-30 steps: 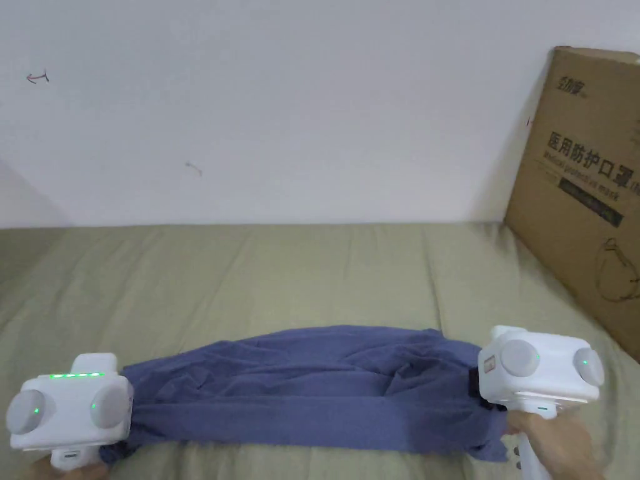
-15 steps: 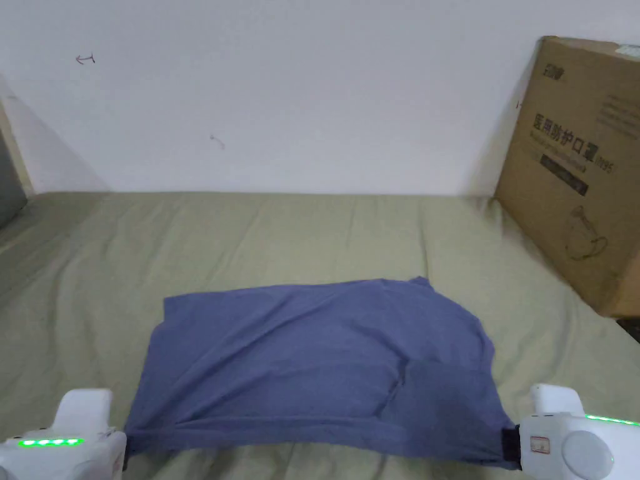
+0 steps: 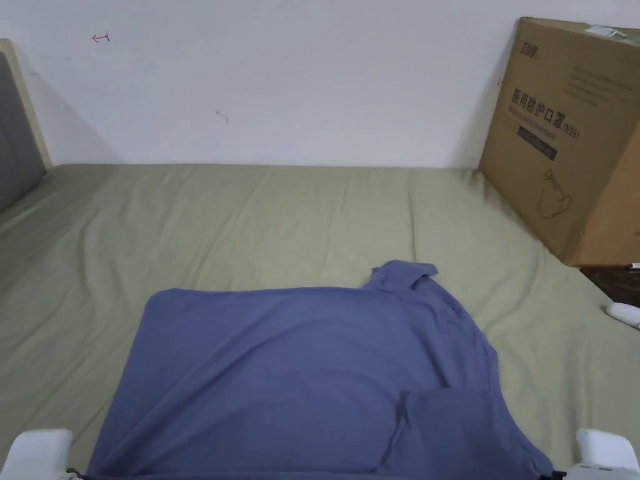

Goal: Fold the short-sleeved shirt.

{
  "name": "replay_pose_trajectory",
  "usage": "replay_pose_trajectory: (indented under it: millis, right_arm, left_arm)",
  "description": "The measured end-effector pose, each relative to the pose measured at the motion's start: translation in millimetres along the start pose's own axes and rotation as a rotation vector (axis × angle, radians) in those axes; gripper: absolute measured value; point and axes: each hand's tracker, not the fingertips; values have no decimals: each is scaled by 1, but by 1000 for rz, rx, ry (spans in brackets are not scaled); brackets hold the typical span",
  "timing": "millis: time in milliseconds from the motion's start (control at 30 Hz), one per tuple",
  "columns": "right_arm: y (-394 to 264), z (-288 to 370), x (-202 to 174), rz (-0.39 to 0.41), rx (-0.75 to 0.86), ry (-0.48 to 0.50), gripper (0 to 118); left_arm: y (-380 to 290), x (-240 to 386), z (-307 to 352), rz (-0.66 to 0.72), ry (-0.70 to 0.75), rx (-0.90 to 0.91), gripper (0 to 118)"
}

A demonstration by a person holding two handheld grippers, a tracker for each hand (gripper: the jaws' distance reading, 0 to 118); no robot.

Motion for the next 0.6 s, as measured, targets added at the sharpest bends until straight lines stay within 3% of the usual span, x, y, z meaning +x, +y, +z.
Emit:
replay_pose_trajectory:
  millis: [33,67,100,133,167,200,233,367,400,433,467,500,533,600]
  right_arm:
    - [3,1,-2,-1,10,-5,6]
    - [5,2,-5,8,21,-14,7]
    - [6,3,-8,23,31,-25,11]
    - [7,4,-12,42,37,-42,25]
    - [8,5,-15,73,43,-73,56]
    - [11,5,-17,99,56,-105,77]
    - [12,7,-20,119,63,-113,83]
    - [19,22,-27,118,96,-48,83]
    - [19,25,-30,116,101,-3,83]
    - [18,27,-34,120,116,22,81]
    - [17,29,-38,130,124,22,68]
    - [15,30,-44,147,130,17,43]
    - [10,29,-51,164,144,6,6]
    - [-1,28,-58,158,122,43,0]
  left_arm:
    - [0,-1,0,8,2,3,7]
    - [1,-2,0,28,-2,10,20]
    - [3,-2,1,36,3,4,40]
    - [5,0,2,40,20,1,63]
    - [6,-1,4,38,34,8,87]
    - [6,-3,7,37,28,19,96]
    - [8,-4,13,39,19,29,98]
    - [13,-2,34,61,-41,72,98]
    - [14,-1,40,78,-74,85,96]
    - [13,0,45,86,-112,103,85]
    - [13,1,47,85,-134,108,54]
    - [11,2,48,78,-130,94,17]
    - [7,5,48,76,-120,91,0]
    - [-2,7,45,63,-125,59,0]
